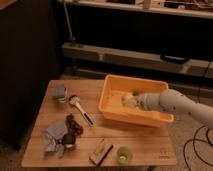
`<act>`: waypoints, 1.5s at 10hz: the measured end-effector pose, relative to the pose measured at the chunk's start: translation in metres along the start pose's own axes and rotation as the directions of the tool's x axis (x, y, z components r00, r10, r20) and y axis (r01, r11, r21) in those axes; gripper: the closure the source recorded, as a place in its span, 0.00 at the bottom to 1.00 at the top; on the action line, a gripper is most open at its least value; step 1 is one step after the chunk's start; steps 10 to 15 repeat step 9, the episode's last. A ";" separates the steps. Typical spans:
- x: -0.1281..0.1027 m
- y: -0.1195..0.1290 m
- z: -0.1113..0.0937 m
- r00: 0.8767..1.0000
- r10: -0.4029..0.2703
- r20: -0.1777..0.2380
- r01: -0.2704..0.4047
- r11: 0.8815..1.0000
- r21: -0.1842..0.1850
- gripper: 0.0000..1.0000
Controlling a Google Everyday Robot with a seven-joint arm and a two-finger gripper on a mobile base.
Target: Place apple in tray
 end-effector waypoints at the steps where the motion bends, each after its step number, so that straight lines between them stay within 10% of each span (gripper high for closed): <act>1: -0.004 -0.001 -0.001 1.000 -0.009 0.005 0.009 1.000 0.008 0.62; 6: -0.021 0.003 0.001 0.998 -0.055 0.021 0.055 0.998 0.020 0.20; 15: -0.019 0.010 0.006 0.998 -0.065 0.020 0.065 0.998 -0.027 0.20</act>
